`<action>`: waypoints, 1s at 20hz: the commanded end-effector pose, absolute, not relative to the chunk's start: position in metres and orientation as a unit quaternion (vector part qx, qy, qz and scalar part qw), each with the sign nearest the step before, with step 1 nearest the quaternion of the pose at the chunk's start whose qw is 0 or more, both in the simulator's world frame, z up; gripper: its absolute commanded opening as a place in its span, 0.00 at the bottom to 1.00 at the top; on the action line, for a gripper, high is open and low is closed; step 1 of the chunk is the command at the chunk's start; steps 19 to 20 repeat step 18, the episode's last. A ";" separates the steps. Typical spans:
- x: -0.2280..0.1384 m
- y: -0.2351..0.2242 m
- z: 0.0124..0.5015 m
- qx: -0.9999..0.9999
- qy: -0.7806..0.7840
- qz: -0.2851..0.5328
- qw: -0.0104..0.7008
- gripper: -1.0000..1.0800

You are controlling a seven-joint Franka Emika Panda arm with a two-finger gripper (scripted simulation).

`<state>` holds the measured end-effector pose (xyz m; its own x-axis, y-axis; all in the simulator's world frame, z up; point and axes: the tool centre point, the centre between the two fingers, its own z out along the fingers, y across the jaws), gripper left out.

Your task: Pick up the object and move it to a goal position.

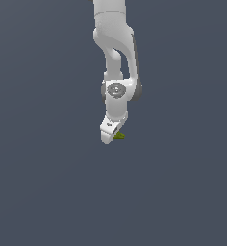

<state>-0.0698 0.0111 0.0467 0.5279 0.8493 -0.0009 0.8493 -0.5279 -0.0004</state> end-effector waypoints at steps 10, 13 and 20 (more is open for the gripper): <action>-0.031 0.100 0.055 0.874 0.486 0.000 0.000 0.00; -0.027 0.109 0.056 0.874 0.486 0.000 0.000 0.00; -0.024 0.114 0.056 0.874 0.486 0.000 0.000 0.00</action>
